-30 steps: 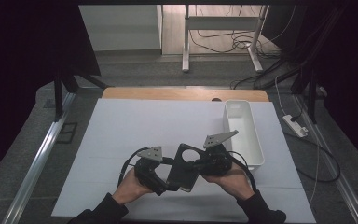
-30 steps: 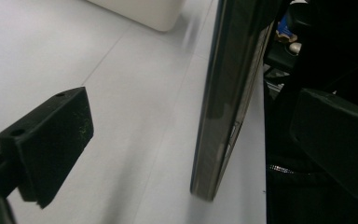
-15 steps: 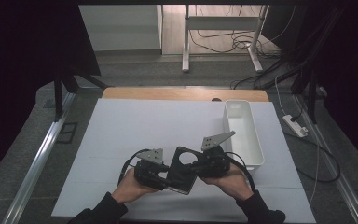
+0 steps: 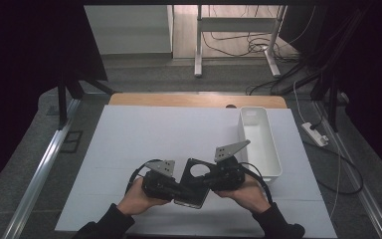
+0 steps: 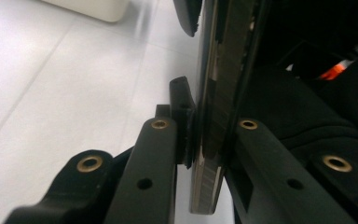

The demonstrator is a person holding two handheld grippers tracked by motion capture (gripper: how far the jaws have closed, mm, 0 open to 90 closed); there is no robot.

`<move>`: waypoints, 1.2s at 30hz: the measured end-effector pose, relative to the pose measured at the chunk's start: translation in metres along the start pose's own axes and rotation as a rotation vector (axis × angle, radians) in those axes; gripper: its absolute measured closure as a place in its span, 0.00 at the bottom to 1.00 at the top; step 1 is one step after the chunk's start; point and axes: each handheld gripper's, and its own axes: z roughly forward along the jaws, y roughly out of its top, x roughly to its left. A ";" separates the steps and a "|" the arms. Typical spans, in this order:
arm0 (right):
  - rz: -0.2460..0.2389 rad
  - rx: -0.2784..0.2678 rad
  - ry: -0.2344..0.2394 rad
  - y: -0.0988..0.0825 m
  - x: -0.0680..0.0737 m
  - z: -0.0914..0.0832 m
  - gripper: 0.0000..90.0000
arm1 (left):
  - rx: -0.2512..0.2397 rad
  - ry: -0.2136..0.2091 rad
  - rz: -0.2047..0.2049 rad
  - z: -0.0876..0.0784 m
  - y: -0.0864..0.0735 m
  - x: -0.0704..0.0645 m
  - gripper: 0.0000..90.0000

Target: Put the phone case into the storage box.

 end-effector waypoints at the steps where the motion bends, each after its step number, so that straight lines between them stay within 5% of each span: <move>1: -0.005 0.002 -0.015 0.000 0.001 0.000 0.90 | 0.004 0.012 -0.001 0.000 0.000 0.000 0.94; 3: -0.029 0.006 -0.072 0.001 0.002 0.001 0.78 | 0.006 0.028 -0.012 -0.001 0.000 0.000 0.94; 24: -0.014 -0.040 -0.378 0.001 -0.001 -0.014 0.06 | -0.003 0.251 -0.122 -0.010 -0.008 0.004 0.93; 26: -0.023 -0.041 -0.430 0.000 -0.001 -0.015 0.04 | -0.004 0.287 -0.138 -0.012 -0.008 0.005 0.93; 36: -0.018 -0.044 -0.524 -0.002 -0.006 -0.020 0.00 | 0.012 0.401 -0.204 -0.011 -0.010 0.006 0.93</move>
